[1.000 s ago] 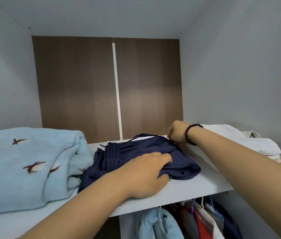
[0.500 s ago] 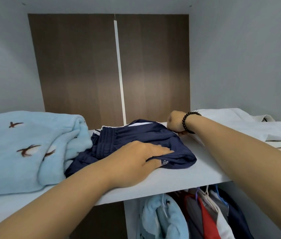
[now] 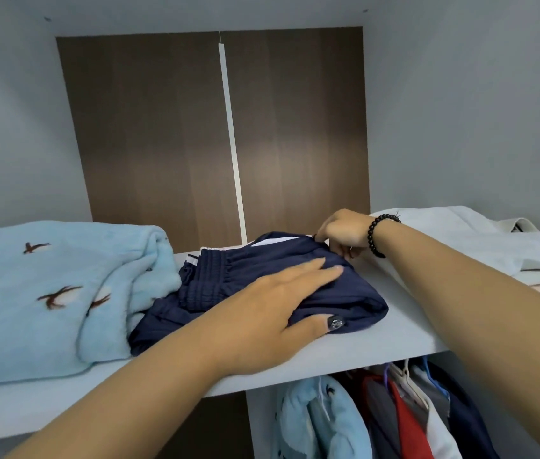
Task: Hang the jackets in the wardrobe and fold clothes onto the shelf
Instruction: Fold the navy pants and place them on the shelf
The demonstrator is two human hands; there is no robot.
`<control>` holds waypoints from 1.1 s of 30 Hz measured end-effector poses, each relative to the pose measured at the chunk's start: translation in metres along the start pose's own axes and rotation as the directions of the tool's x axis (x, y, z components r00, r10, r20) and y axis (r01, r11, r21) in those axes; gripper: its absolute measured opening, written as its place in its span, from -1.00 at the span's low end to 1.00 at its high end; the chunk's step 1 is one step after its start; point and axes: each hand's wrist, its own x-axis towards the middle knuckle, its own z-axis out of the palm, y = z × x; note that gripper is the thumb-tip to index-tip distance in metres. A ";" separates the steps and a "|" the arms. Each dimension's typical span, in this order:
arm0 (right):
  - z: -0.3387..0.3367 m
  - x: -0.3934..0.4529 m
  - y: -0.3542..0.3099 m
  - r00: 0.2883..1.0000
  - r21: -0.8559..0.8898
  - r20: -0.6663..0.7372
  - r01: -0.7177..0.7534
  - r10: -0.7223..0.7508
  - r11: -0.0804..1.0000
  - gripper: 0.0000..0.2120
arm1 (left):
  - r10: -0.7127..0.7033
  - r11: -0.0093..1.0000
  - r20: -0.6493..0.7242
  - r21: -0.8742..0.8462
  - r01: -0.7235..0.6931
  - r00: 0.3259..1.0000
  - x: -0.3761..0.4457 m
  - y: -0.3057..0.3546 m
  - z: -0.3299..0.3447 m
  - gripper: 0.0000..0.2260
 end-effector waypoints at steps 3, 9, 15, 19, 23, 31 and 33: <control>0.004 -0.001 0.002 0.996 -0.068 -0.068 0.048 -0.053 0.997 -0.90 | 0.002 1.000 0.037 0.019 -0.003 0.999 0.001 0.003 0.002 -0.57; 0.007 0.006 0.001 0.950 -0.364 -0.273 0.042 -0.149 0.931 -0.78 | 0.048 0.997 0.030 -0.056 -0.047 0.998 -0.002 0.004 0.001 -0.63; 0.006 0.008 0.004 0.919 -0.339 -0.384 -0.050 -0.090 0.940 -0.78 | 0.077 0.996 0.008 -0.036 -0.076 0.997 -0.002 0.013 0.007 -0.62; 0.009 0.003 0.000 0.949 -0.204 -0.311 -0.017 -0.048 0.979 -0.59 | 0.014 0.998 0.034 0.066 -0.016 0.999 0.002 0.020 0.007 -0.59; 0.007 -0.045 -0.015 0.991 0.333 -0.120 0.103 -0.066 0.937 -0.33 | -0.107 0.928 -0.016 0.358 0.105 0.994 -0.007 0.027 0.013 -0.53; 0.034 -0.144 -0.003 0.921 -0.104 0.058 0.388 -0.384 0.916 -0.58 | -0.597 0.769 0.096 0.350 0.535 0.796 -0.021 0.001 -0.004 -0.27; 0.039 -0.152 0.000 0.923 -0.140 0.001 0.381 -0.385 0.914 -0.65 | -0.603 0.772 0.148 0.354 0.527 0.784 -0.017 0.002 -0.005 -0.27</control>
